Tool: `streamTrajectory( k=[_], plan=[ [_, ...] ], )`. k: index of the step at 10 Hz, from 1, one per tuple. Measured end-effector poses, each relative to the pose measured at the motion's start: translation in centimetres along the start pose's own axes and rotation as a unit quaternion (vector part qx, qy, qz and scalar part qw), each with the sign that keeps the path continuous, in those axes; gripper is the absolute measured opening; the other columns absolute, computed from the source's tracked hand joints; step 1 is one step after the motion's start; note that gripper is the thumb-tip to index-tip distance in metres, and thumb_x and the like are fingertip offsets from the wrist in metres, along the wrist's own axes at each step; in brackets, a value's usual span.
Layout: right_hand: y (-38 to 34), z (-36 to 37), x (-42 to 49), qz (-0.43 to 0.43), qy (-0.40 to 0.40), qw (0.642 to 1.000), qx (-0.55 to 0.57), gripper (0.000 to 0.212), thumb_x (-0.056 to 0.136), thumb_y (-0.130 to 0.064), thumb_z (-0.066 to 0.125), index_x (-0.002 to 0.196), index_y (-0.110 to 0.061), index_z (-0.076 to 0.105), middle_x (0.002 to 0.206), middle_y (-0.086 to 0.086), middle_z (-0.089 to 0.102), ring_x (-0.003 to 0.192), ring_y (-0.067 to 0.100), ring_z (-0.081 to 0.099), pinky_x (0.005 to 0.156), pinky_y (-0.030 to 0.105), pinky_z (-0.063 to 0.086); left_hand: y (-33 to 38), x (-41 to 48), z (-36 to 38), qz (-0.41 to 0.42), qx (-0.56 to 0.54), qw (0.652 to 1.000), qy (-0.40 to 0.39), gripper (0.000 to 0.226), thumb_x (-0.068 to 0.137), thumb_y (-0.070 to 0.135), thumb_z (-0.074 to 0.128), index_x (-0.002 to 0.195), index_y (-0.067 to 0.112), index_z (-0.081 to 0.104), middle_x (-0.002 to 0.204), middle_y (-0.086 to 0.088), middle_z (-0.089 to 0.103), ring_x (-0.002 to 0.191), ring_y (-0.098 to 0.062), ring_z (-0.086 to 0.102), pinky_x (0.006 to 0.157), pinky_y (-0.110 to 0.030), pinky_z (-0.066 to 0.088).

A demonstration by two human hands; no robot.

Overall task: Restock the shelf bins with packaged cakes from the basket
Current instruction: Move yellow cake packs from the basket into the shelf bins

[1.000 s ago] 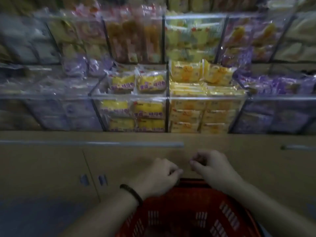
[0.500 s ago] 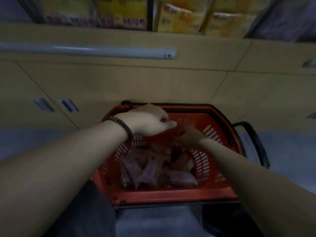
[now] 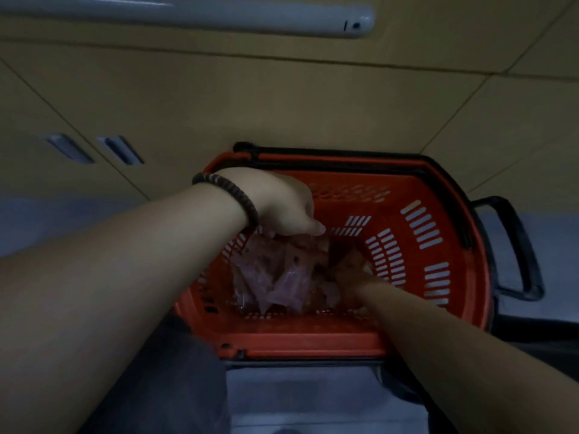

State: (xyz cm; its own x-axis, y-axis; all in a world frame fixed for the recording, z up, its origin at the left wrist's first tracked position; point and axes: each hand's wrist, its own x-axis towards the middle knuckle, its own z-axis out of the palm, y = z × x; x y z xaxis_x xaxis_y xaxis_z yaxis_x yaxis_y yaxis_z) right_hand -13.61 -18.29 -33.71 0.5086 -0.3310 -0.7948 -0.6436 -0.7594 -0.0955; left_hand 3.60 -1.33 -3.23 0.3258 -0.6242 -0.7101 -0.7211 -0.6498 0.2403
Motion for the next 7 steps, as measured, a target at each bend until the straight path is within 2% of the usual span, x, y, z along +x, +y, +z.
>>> streamTrajectory(
  k=[1,2,3,4,5,6,7],
  plan=[
    [0.6,1.1,2.4,-0.007,0.042,0.999,0.002,0.073,0.080,-0.045,0.071,0.148,-0.023,0.052,0.149,0.014,0.054,0.132,0.038,0.055,0.107,0.045,0.045,0.3,0.1,-0.1,0.000,0.003,1.000,-0.005,0.054,0.098,0.071,0.051,0.120,0.028,0.074,0.116,-0.002,0.077,0.107,-0.026,0.073,0.100,-0.042,0.057],
    [-1.1,-2.6,-3.2,-0.055,0.004,0.998,0.014,0.063,0.090,-0.039,0.072,0.148,-0.020,0.055,0.152,0.010,0.052,0.137,0.036,0.051,0.108,0.039,0.043,0.2,-0.2,-0.2,-0.004,0.004,1.000,-0.014,0.053,0.100,0.068,0.050,0.124,0.027,0.072,0.115,-0.001,0.077,0.104,-0.024,0.073,0.099,-0.040,0.057],
    [-1.7,-5.3,-5.9,-0.099,-0.046,0.994,0.020,0.055,0.091,-0.019,0.075,0.144,-0.022,0.061,0.145,0.004,0.059,0.132,0.028,0.058,0.094,0.025,0.048,-0.1,-0.6,-0.5,-0.013,0.005,1.000,-0.020,0.051,0.103,0.065,0.049,0.125,0.025,0.071,0.114,-0.002,0.077,0.098,-0.021,0.075,0.078,-0.031,0.058],
    [-1.8,-8.7,-6.7,-0.162,-0.088,0.982,-0.048,0.075,0.070,-0.001,0.080,0.112,-0.063,0.068,0.119,-0.005,0.073,0.113,0.027,0.071,0.090,0.040,0.060,-0.6,-0.9,-0.6,-0.021,-0.004,1.000,-0.005,0.051,0.103,0.063,0.053,0.127,0.022,0.071,0.117,-0.004,0.076,0.095,-0.021,0.075,0.056,-0.023,0.050],
    [-4.3,-13.1,-11.3,-0.229,-0.129,0.963,0.064,0.035,0.079,-0.022,0.072,0.108,-0.042,0.069,0.097,-0.003,0.076,0.092,0.023,0.075,0.073,0.037,0.058,-1.4,-1.3,-0.4,-0.021,-0.025,0.999,0.009,0.064,0.096,0.061,0.067,0.145,0.021,0.059,0.138,-0.004,0.067,0.110,-0.022,0.071,0.066,-0.021,0.056],
    [-6.7,-16.5,-15.0,-0.307,-0.125,0.918,0.218,0.033,0.103,-0.013,0.063,0.135,-0.020,0.063,0.122,0.013,0.074,0.109,0.028,0.072,0.087,0.043,0.059,-2.4,-1.7,0.0,-0.009,0.006,1.000,0.003,0.097,0.081,0.066,0.081,0.159,0.026,0.041,0.158,0.001,0.050,0.135,-0.022,0.058,0.105,-0.037,0.055],
    [-8.4,-17.9,-16.9,-0.384,-0.090,0.882,0.256,0.039,0.103,-0.012,0.065,0.141,-0.017,0.063,0.135,0.011,0.070,0.126,0.033,0.066,0.105,0.050,0.054,-2.8,-2.2,0.5,0.002,0.036,0.999,0.033,0.095,0.076,0.066,0.084,0.153,0.022,0.048,0.150,0.002,0.056,0.132,-0.025,0.057,0.108,-0.040,0.051]
  ],
)
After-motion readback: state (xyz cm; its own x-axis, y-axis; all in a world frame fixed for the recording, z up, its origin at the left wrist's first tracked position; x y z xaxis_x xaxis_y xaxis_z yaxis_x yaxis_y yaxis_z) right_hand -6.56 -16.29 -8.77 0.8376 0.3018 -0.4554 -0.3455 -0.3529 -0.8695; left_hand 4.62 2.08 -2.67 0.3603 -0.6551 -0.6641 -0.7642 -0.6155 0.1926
